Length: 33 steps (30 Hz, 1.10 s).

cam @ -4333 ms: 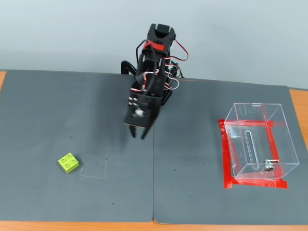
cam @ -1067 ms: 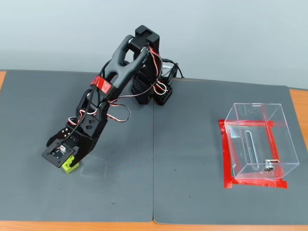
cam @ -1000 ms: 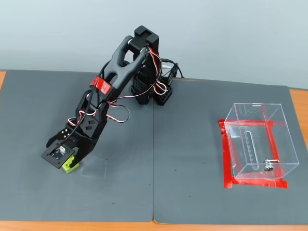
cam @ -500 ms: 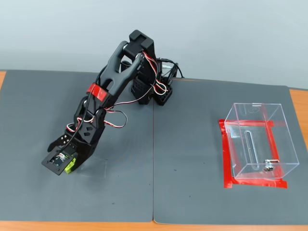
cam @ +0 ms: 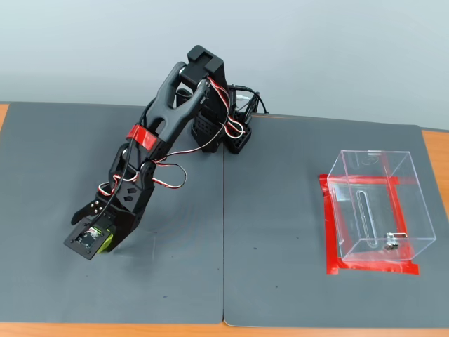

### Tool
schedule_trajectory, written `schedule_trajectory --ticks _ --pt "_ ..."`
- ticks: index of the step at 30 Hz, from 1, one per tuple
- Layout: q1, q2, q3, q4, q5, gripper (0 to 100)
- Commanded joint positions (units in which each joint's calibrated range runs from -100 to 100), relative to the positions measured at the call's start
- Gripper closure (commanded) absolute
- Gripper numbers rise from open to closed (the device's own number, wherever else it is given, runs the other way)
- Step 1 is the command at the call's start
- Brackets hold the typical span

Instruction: Pick the green lego block and place it into the transparent box

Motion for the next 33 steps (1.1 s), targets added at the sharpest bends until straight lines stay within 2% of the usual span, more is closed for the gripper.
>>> schedule_trajectory --ticks 1,7,12,15,33 --pt "-0.4 -0.6 -3.1 0.8 -0.1 63" --pt "-0.3 -0.6 -3.1 0.8 -0.1 63" --pt "-0.2 -0.6 -3.1 0.8 -0.2 76" --pt "-0.4 -0.6 -3.0 0.8 -0.2 79" --pt "-0.4 -0.6 -2.9 0.8 -0.1 81"
